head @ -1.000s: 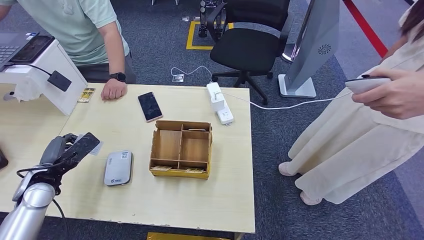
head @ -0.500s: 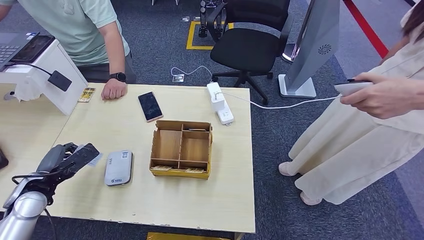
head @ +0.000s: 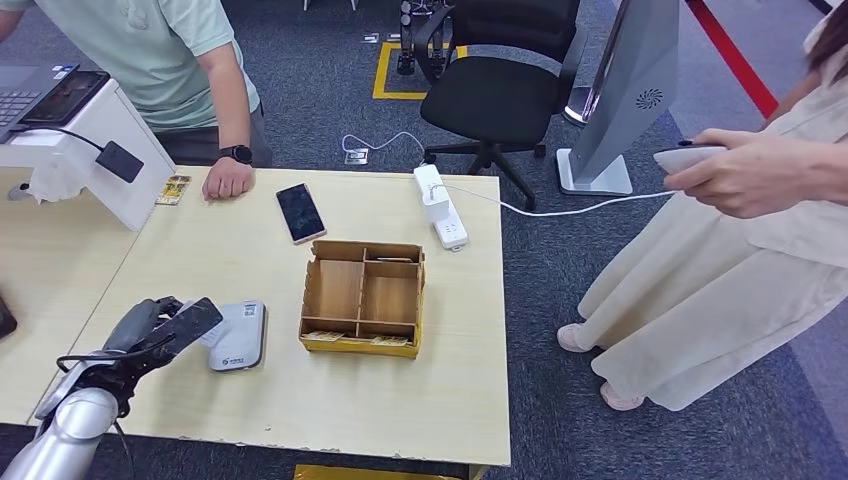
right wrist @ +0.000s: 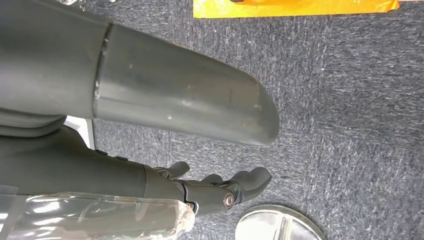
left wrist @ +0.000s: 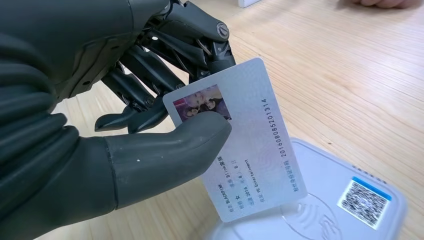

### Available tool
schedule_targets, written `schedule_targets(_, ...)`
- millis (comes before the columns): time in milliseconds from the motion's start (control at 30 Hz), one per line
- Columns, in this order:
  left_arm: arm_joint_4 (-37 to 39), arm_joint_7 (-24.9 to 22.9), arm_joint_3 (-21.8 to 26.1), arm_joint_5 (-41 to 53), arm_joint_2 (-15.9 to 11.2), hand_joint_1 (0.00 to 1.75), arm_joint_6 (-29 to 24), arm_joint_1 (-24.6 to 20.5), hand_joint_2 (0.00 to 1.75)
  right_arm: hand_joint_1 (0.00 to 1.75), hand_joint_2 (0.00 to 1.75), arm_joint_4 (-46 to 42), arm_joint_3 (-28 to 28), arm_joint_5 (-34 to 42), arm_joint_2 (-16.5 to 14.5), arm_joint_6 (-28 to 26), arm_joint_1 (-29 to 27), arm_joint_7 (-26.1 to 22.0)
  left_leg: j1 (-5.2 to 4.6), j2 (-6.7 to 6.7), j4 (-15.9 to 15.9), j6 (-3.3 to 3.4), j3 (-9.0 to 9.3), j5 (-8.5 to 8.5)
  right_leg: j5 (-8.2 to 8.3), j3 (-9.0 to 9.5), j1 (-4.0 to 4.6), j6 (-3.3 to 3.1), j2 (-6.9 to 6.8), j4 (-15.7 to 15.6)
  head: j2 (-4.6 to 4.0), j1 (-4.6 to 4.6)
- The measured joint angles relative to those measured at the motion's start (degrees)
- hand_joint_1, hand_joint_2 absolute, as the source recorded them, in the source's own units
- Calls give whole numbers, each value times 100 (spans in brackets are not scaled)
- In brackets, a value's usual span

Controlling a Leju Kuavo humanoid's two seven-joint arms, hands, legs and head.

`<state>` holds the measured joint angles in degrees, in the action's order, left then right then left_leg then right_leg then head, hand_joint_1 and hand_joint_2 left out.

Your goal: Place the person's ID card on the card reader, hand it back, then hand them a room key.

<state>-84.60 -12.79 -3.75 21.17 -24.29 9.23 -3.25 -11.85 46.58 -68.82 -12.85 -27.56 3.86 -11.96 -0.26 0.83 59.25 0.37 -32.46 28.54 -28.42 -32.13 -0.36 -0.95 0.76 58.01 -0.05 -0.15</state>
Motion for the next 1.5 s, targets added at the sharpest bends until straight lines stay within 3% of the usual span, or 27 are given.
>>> schedule_targets(300, 179, -27, -165, 94, 74, 175, -167, -188, 175, 0, 0, 0, -13, 60, -41, -108, 14, 50, 1, 0, 0, 0, -1, 0, -1, -1, 0, -1, 2, 1, -1, -1)
schedule_targets(667, 65, 42, -230, 139, 55, 175, -6, -8, 175, 0, 0, -1, -13, 87, -66, -103, 28, 74, 0, 2, -1, 0, -2, 0, -1, 0, 0, 0, -1, 0, 0, 1)
schedule_targets(1000, 118, -195, -349, 256, 67, 175, 49, 109, 175, 0, 0, -7, -13, 144, -60, -32, 81, 139, 0, 0, -1, 0, 1, 0, -1, 1, 0, 0, 2, 0, -1, -1)
schedule_targets(1167, 294, -272, -390, 550, 167, 175, -49, 166, 175, 0, 0, -7, -13, 181, -80, -91, 106, 201, -1, 6, -1, 0, 0, 0, -2, 0, 0, 0, -5, 0, -1, 0)
schedule_targets(1500, 796, -413, -605, 1301, 564, 175, -405, -202, 175, 0, 0, -6, -8, 280, -108, -110, 108, 234, -4, 14, -1, 1, 20, -1, -1, 25, -2, 0, -19, 0, -1, 0)
